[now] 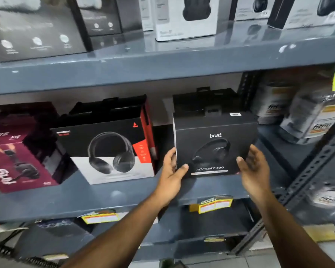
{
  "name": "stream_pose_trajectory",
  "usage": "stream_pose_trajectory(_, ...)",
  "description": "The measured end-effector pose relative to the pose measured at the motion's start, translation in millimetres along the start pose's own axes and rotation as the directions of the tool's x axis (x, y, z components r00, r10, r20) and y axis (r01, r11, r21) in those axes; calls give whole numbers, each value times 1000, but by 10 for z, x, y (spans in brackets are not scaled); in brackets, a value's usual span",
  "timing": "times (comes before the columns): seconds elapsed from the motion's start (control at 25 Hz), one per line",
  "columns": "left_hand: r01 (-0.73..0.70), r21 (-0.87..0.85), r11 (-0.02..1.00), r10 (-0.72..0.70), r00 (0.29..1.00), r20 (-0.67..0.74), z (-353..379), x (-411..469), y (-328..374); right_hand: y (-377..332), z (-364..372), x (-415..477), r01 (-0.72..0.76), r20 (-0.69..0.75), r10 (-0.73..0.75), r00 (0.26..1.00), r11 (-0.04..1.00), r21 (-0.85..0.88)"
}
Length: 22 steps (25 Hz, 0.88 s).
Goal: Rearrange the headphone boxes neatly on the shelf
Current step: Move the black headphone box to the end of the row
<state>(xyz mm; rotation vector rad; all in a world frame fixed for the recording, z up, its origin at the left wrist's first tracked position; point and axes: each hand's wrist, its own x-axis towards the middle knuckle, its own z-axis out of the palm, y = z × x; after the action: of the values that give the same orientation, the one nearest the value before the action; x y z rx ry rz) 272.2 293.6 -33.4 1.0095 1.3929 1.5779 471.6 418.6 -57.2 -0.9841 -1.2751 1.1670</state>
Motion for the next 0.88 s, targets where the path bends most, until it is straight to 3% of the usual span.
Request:
stream_pose_trajectory(0.16,2,48,999,-2,1000,8,4,238,-98,51,64,190,22,20,-22,1000,1000,-8)
stream_pose_trajectory(0.28,-9,162,987,8,1000,10,-75,317,-220,-23,104,316,-17,52,7,999,983,184)
stream_pose_trajectory(0.4,69,234,970,-78,997,27,-172,452,-275,-191,194,529,-166,201,93,975,907,388)
stream_pose_trajectory(0.52,75,243,967,-91,994,53,-193,634,-325,-196,304,670,-266,257,173,951,880,393)
stream_pose_trajectory(0.6,43,256,966,-59,997,55,-147,724,-346,-127,351,708,-272,153,234,960,906,324)
stream_pose_trajectory(0.72,46,263,964,-58,998,38,-127,797,-371,-13,378,735,-264,-129,295,947,940,214)
stream_pose_trajectory(0.88,61,259,964,-64,998,4,-132,842,-428,9,391,728,-293,-218,334,917,935,202)
